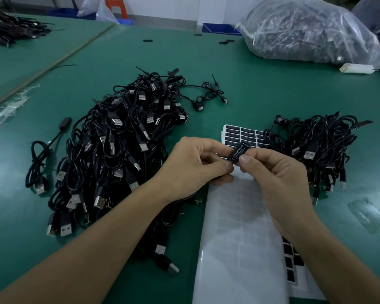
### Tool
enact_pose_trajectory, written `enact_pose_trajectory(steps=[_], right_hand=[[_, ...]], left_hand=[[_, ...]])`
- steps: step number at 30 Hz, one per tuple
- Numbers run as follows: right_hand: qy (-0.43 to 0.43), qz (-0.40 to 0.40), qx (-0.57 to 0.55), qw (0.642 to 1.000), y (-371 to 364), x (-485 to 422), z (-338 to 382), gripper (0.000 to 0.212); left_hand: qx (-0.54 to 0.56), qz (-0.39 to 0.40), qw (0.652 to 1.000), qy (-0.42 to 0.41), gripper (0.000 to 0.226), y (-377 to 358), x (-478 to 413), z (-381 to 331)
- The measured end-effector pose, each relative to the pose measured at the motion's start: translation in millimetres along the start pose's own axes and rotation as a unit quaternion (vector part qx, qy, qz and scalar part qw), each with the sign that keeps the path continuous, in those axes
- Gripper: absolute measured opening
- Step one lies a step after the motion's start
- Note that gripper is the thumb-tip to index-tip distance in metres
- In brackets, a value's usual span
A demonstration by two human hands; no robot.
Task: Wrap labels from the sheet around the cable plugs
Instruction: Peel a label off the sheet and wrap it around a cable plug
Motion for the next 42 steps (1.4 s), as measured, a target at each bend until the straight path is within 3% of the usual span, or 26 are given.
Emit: enact_pose_trajectory(steps=[23,31,42], right_hand=[[-0.008,-0.013,0.019,1.000,-0.2,0.7,1.5,0.031],[-0.019,-0.002,0.009,1.000,-1.9,0.5,-1.0,0.022],[0.003,-0.010,0.018,1.000,-3.0,1.3,1.7,0.030]], left_hand=[[0.008,0.014,1.000,0.016,0.020,-1.0,0.2,5.3],[0.008,0.011,1.000,0.017,0.019,-1.1,0.3,4.1],[0.005,0.016,1.000,0.021,0.018,-1.4,1.7,2.5]])
Point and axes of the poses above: each hand's wrist, its own x-axis away from the middle knuckle, its own y-axis out of the back of the hand, z = x × y, the point moved 9 cm from there along -x, towards the middle knuckle, and after that the axes turned 7 degrees about -x, right-handed, at the moved point
